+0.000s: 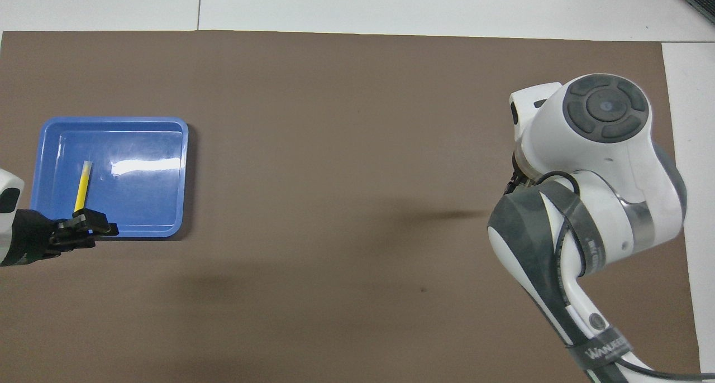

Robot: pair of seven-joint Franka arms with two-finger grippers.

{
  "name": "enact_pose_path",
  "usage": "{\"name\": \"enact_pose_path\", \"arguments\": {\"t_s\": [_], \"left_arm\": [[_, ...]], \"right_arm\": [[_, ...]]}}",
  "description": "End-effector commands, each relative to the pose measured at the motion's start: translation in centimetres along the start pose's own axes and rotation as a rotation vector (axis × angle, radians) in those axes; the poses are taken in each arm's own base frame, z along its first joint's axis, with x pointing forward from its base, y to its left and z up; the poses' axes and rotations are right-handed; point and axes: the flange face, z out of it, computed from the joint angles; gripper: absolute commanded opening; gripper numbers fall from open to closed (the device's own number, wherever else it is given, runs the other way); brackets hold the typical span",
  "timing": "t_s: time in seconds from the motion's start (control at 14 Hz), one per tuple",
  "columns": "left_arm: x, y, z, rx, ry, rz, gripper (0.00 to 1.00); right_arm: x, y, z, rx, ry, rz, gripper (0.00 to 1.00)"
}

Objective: Transfer and insert pens with both arms
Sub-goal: 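Insert the green pen into the cup while the left gripper grasps the yellow pen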

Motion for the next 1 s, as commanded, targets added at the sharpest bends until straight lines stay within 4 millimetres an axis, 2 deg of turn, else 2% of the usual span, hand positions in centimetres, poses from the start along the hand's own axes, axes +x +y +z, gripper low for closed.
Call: {"name": "enact_pose_path", "arguments": {"t_s": [0.0, 0.14, 0.29, 0.5, 0.64, 0.86, 0.93], "left_arm": [[1.7, -3.7, 0.0, 0.073, 0.019, 0.153, 0.55], [3.4, -5.0, 1.6, 0.106, 0.030, 0.213, 0.55], [5.2, -6.4, 3.4, 0.144, 0.028, 0.269, 0.55], [7.7, -8.3, 5.4, 0.145, 0.019, 0.341, 0.54], [9.0, -8.9, 7.2, 0.172, 0.031, 0.372, 0.53], [11.2, -9.8, 9.9, 0.194, 0.059, 0.390, 0.54], [11.9, -10.6, 10.2, 0.191, 0.062, 0.378, 0.54]], "right_arm": [[-3.5, 1.0, 2.6, -0.025, 0.001, -0.067, 0.00], [-5.5, 2.1, 3.8, -0.012, -0.009, -0.106, 0.00], [-6.6, 2.8, 4.1, 0.003, -0.022, -0.123, 0.00], [-6.9, 3.0, 4.6, 0.002, -0.019, -0.119, 0.00], [-7.9, 2.8, 6.0, 0.005, -0.016, -0.106, 0.00], [-8.2, 2.2, 7.4, 0.004, 0.000, -0.099, 0.00], [-8.3, 2.3, 7.6, 0.002, 0.005, -0.093, 0.23]]}}
